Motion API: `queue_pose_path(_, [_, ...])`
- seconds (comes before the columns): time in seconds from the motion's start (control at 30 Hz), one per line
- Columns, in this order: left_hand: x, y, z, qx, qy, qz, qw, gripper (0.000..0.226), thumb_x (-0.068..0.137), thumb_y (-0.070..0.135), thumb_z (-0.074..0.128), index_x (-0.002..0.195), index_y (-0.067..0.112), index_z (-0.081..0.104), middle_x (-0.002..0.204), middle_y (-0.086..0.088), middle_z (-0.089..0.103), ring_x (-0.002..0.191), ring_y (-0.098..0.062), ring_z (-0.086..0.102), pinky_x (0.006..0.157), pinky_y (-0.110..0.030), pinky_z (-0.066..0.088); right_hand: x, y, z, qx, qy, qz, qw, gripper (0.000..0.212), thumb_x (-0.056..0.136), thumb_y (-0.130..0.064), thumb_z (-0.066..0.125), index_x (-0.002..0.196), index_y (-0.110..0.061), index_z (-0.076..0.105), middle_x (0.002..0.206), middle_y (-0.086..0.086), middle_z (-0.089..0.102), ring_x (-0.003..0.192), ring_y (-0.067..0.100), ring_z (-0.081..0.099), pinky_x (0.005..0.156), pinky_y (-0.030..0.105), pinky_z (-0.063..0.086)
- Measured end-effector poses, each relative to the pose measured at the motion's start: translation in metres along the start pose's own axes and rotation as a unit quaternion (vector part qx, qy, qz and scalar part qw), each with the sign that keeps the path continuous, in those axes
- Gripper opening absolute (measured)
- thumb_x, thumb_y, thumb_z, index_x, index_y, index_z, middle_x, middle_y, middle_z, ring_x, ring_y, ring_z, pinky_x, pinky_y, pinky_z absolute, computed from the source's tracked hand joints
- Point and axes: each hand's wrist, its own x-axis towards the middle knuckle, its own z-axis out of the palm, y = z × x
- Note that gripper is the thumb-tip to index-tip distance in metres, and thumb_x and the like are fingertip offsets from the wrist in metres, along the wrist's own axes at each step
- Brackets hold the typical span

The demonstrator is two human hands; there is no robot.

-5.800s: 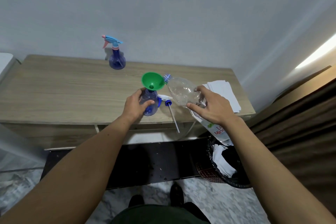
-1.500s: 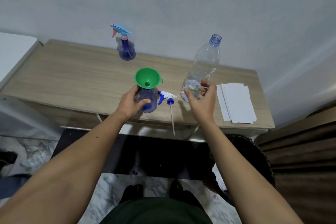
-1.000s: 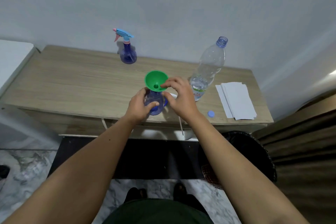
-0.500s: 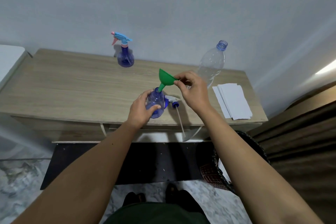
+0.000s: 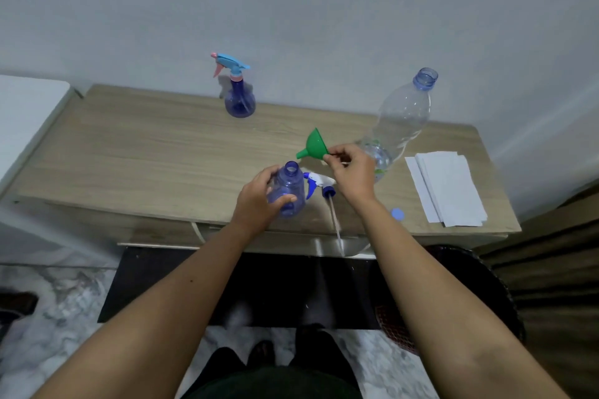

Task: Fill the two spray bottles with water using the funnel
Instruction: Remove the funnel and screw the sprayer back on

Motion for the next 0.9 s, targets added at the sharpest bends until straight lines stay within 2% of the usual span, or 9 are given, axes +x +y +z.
queue_pose_path(0.13, [0.000,0.001,0.002,-0.010,0.008,-0.011,1.000,0.069,0.072,0.027,0.093,0.133,0.021,0.062,0.124,0.005,0.072,0.107,-0.016,0.070,0.095,-0.039,0.058,0.013,0.026,0.020,0.016,-0.015,0.042,0.999,0.012,0.088,-0.009,0.080,0.099,-0.014,0.078,0.091,0.007,0.076,0.076,0.010,0.065,0.077,0.026,0.057])
queue_pose_path(0.3, [-0.003,0.005,0.003,-0.041,0.017,-0.024,0.999,0.070,0.071,0.036,0.087,0.134,0.019,0.063,0.127,0.006,0.070,0.115,-0.012,0.068,0.098,-0.043,0.058,0.026,0.048,0.041,0.010,-0.027,0.036,0.999,0.013,0.086,-0.012,0.077,0.098,-0.014,0.076,0.089,0.010,0.075,0.078,0.020,0.069,0.080,0.039,0.061])
queue_pose_path(0.37, [-0.003,0.005,0.002,-0.038,0.017,-0.036,0.998,0.069,0.073,0.026,0.091,0.135,0.017,0.063,0.128,0.005,0.070,0.116,-0.008,0.067,0.100,-0.041,0.058,0.027,0.053,0.049,-0.002,-0.016,0.015,1.000,0.012,0.085,-0.007,0.077,0.097,-0.008,0.076,0.089,0.012,0.074,0.074,0.019,0.066,0.078,0.036,0.059])
queue_pose_path(0.43, [-0.001,0.005,0.002,-0.038,0.019,-0.048,0.998,0.068,0.074,0.018,0.093,0.135,0.016,0.063,0.128,0.005,0.070,0.114,0.000,0.065,0.101,-0.036,0.057,0.027,0.056,0.054,-0.011,-0.003,0.010,1.000,0.012,0.084,-0.004,0.079,0.095,-0.005,0.076,0.088,0.012,0.073,0.071,0.015,0.062,0.075,0.028,0.055])
queue_pose_path(0.5, [-0.001,0.006,0.003,-0.035,0.017,-0.053,0.998,0.068,0.074,0.015,0.093,0.135,0.015,0.063,0.128,0.006,0.070,0.113,0.007,0.063,0.102,-0.029,0.056,0.026,0.057,0.057,-0.018,0.003,0.019,1.000,0.013,0.082,-0.005,0.080,0.095,-0.005,0.077,0.087,0.009,0.072,0.071,0.014,0.060,0.071,0.019,0.049])
queue_pose_path(0.53, [0.000,0.006,0.003,-0.035,0.015,-0.054,0.998,0.068,0.075,0.015,0.093,0.136,0.015,0.063,0.129,0.006,0.069,0.113,0.008,0.062,0.102,-0.027,0.055,0.027,0.058,0.058,-0.020,0.004,0.025,0.999,0.013,0.082,-0.006,0.080,0.095,-0.006,0.077,0.087,0.009,0.072,0.071,0.014,0.060,0.071,0.019,0.047])
queue_pose_path(0.63, [-0.001,0.007,0.003,-0.041,0.012,-0.058,0.997,0.067,0.076,0.016,0.093,0.136,0.018,0.063,0.130,0.007,0.069,0.117,0.002,0.063,0.104,-0.025,0.054,0.029,0.060,0.060,-0.022,0.006,0.025,0.999,0.014,0.082,-0.009,0.081,0.095,-0.008,0.076,0.088,0.011,0.073,0.071,0.014,0.062,0.074,0.027,0.051])
queue_pose_path(0.77, [-0.003,0.009,0.002,-0.048,0.010,-0.059,0.997,0.069,0.076,0.019,0.094,0.138,0.019,0.062,0.132,0.009,0.069,0.122,-0.003,0.063,0.107,-0.030,0.054,0.028,0.061,0.057,-0.030,-0.007,0.021,0.999,0.022,0.084,-0.010,0.080,0.105,-0.007,0.076,0.095,0.012,0.072,0.074,0.018,0.062,0.077,0.035,0.055])
queue_pose_path(0.9, [-0.003,0.010,0.002,-0.054,0.007,-0.066,0.996,0.070,0.076,0.023,0.094,0.138,0.020,0.062,0.132,0.008,0.068,0.124,-0.005,0.062,0.107,-0.036,0.055,0.017,0.064,0.050,-0.032,-0.003,0.005,0.999,0.025,0.084,-0.007,0.078,0.109,-0.007,0.075,0.100,0.009,0.072,0.081,0.026,0.071,0.081,0.049,0.061])
